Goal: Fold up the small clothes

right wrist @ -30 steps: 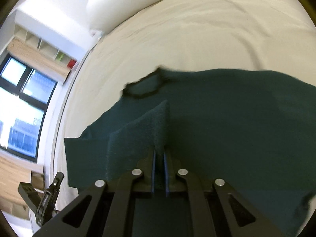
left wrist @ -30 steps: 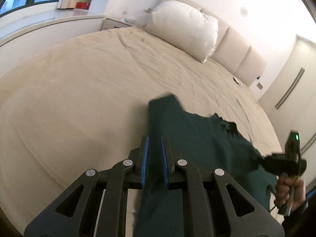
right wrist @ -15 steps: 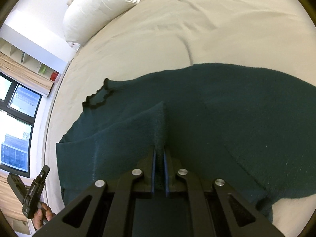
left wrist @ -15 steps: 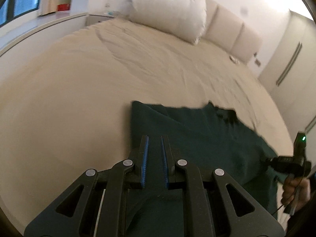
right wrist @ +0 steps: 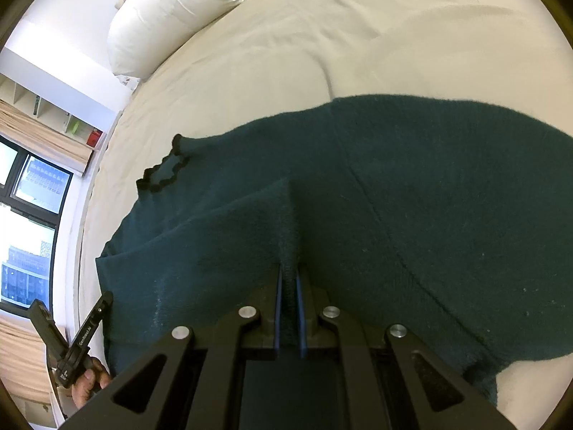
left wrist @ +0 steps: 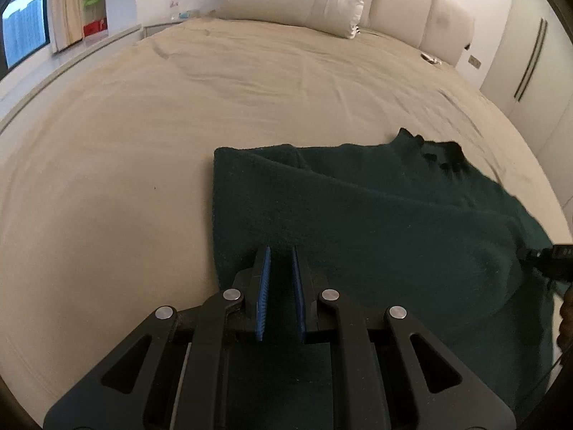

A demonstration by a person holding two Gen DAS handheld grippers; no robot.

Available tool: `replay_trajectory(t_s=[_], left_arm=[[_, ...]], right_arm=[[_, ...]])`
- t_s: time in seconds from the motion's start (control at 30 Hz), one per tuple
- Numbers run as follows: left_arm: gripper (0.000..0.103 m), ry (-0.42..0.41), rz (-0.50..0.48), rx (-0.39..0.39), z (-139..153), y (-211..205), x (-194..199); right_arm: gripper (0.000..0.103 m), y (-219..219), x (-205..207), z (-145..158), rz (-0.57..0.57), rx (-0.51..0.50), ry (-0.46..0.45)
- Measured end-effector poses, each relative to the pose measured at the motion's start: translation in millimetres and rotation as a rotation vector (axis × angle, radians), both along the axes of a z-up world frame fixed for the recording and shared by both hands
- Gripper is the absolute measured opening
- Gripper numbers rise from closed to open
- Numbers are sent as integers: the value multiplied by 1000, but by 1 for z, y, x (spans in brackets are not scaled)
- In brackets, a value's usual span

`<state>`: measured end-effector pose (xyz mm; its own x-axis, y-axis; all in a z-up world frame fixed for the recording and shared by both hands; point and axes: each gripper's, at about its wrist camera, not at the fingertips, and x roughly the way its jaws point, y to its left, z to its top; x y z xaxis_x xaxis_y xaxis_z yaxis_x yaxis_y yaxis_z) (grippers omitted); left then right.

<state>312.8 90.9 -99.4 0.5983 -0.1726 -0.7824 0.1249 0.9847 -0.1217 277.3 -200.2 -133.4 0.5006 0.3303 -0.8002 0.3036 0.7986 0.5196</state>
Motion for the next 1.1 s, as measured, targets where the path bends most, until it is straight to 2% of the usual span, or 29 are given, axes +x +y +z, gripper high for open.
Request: replay_trajectory(t_s=[0.1, 0.2, 0.23, 0.3, 0.33, 0.4, 0.47, 0.5, 0.6, 0.63, 0.67, 0.73, 0.8, 0.87, 0.9, 1.0, 1.1], left_arm=[[12, -23, -13, 22, -6, -3, -3], [12, -32, -20, 24, -11, -6, -1], [12, -29, -19, 10, -11, -4, 0], [12, -23, -17, -22, -13, -1, 3], [12, -22, -15, -40, -14, 2, 3], [12, -22, -11, -55, -16, 3, 4], [12, -27, -12, -34, -16, 1, 3], [12, -30, -13, -20, -16, -1, 2], [12, -38, -15, -7, -18, -4, 3], [12, -38, -15, -9, -18, -2, 2], [12, -38, -16, -9, -18, -2, 2], [12, -40, -17, -6, -18, -2, 1], [12, -34, -16, -20, -16, 0, 2], [12, -7, -16, -71, -8, 7, 4], [12, 16, -1, -127, -2, 14, 7], [12, 1, 23, -205, 14, 29, 18], [12, 60, 19, -302, 5, 45, 44]], right_arm=[[6, -3, -3, -1, -18, 12, -4], [7, -15, -8, -4, -76, 93, -7], [8, -17, -12, 1, -99, 70, -7], [16, -12, -24, 24, -158, -65, -48], [16, -9, -27, 33, -160, -74, -90], [16, 6, -26, 45, -101, -2, -187], [25, 29, -16, 50, -15, 45, -246], [34, 39, -10, 48, 19, 69, -261], [39, 56, 9, 28, 69, 139, -266], [44, 56, 16, 18, 66, 153, -247], [45, 54, 22, 3, 56, 164, -209], [10, 42, 22, -11, 28, 186, -205], [0, 22, 13, -19, -11, 225, -212], [0, 8, 2, -25, -30, 227, -222], [0, 4, -2, -26, -28, 226, -230], [0, -2, -4, -33, -32, 253, -239], [0, -4, -7, -31, -34, 245, -241]])
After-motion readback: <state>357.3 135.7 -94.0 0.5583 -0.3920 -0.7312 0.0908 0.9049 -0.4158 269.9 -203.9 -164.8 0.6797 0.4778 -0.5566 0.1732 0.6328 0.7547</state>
